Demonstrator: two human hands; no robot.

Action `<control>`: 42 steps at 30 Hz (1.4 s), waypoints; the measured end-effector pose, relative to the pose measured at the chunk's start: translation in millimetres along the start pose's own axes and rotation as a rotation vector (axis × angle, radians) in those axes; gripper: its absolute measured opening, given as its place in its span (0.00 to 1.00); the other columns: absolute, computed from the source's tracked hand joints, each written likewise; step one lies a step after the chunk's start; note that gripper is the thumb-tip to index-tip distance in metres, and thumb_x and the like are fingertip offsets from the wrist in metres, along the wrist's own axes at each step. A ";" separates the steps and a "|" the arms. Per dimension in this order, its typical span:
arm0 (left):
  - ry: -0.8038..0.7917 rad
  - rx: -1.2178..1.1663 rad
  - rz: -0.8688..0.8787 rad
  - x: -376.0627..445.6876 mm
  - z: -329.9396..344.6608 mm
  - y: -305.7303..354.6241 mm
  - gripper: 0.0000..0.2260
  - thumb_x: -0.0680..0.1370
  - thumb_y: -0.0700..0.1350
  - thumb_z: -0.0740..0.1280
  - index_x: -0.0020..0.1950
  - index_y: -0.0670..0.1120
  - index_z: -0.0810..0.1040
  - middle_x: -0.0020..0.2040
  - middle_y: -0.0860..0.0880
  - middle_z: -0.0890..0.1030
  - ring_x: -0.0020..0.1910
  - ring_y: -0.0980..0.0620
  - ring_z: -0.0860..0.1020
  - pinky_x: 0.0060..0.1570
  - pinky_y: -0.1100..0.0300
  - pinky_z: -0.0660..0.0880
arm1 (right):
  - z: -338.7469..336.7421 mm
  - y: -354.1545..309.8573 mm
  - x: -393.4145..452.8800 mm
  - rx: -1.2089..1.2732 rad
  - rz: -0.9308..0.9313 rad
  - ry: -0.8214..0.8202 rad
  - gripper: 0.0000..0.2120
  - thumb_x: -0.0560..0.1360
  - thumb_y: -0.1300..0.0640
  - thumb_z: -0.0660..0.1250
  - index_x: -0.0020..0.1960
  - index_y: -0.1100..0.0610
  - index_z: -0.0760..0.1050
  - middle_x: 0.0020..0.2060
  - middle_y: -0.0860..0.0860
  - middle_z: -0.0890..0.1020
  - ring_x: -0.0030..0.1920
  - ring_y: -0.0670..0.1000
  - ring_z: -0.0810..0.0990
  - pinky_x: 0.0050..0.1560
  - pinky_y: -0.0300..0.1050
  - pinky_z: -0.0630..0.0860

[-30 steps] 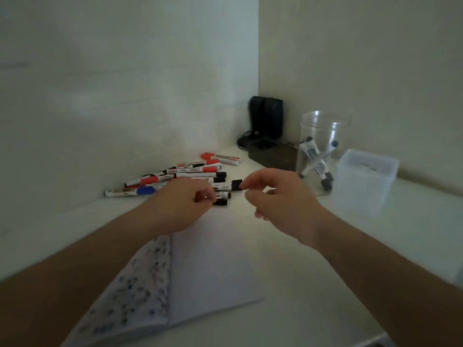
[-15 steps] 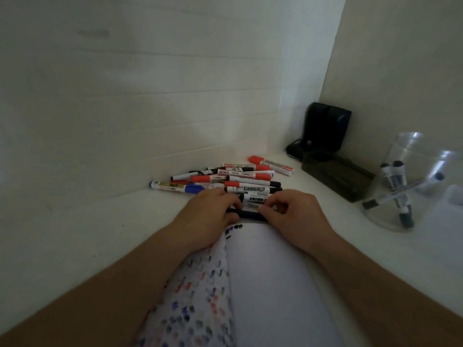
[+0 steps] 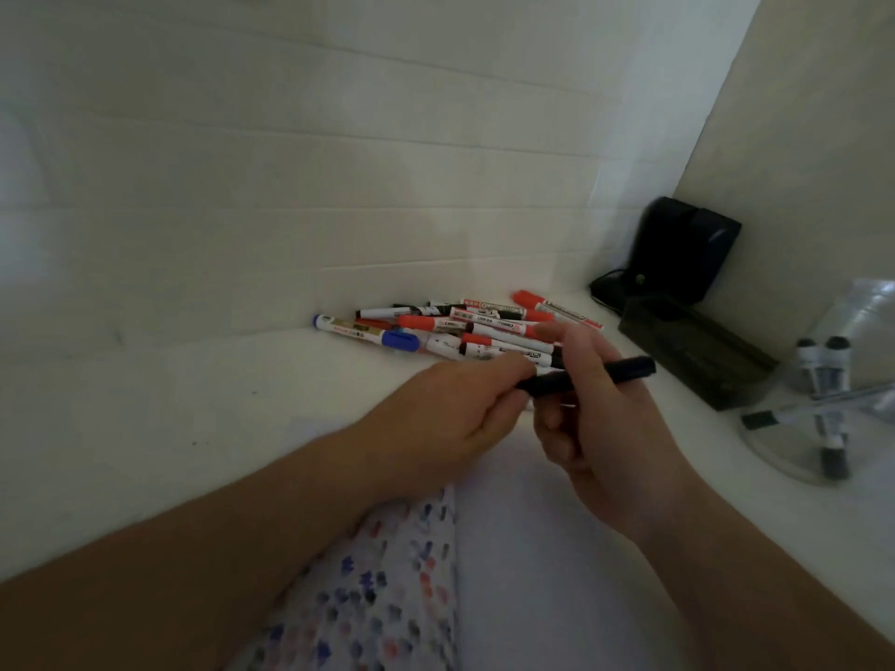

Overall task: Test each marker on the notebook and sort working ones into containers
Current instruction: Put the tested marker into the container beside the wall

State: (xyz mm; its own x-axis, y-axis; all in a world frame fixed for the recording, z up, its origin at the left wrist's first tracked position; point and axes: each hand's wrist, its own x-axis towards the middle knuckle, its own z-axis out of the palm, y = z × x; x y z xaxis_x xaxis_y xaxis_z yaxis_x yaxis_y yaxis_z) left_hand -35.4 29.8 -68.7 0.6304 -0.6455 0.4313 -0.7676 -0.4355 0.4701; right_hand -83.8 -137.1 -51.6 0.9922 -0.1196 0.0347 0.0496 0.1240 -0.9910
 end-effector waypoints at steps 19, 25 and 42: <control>-0.294 0.121 -0.418 -1.5 -10.0 -28.8 0.17 0.66 0.71 0.73 0.51 0.67 0.77 0.49 0.59 0.73 0.48 0.60 0.72 0.51 0.56 0.75 | -18.5 5.4 12.3 -0.243 -0.004 0.033 0.11 0.76 0.66 0.72 0.39 0.56 0.75 0.29 0.54 0.75 0.28 0.50 0.72 0.27 0.39 0.69; -0.274 0.086 -0.408 -1.1 -10.4 -29.6 0.17 0.65 0.70 0.74 0.49 0.66 0.78 0.48 0.58 0.74 0.46 0.59 0.73 0.49 0.55 0.76 | -3.1 17.0 16.9 -0.761 -0.107 0.081 0.14 0.72 0.50 0.80 0.36 0.52 0.77 0.26 0.42 0.78 0.28 0.39 0.75 0.28 0.31 0.70; -0.298 0.107 -0.446 -2.1 -12.3 -22.9 0.17 0.68 0.68 0.74 0.52 0.64 0.78 0.50 0.59 0.73 0.51 0.59 0.72 0.57 0.52 0.75 | -6.6 23.7 21.8 -0.745 -0.011 0.126 0.11 0.72 0.56 0.77 0.38 0.57 0.77 0.28 0.54 0.83 0.26 0.46 0.78 0.32 0.42 0.77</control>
State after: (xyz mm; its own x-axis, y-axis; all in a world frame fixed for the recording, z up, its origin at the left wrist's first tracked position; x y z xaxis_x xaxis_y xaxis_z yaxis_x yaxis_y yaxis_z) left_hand -17.7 48.9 -71.0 0.8494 -0.5265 -0.0365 -0.4503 -0.7591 0.4700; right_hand -61.8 -143.3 -75.2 0.9693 -0.2345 0.0740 -0.0757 -0.5709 -0.8175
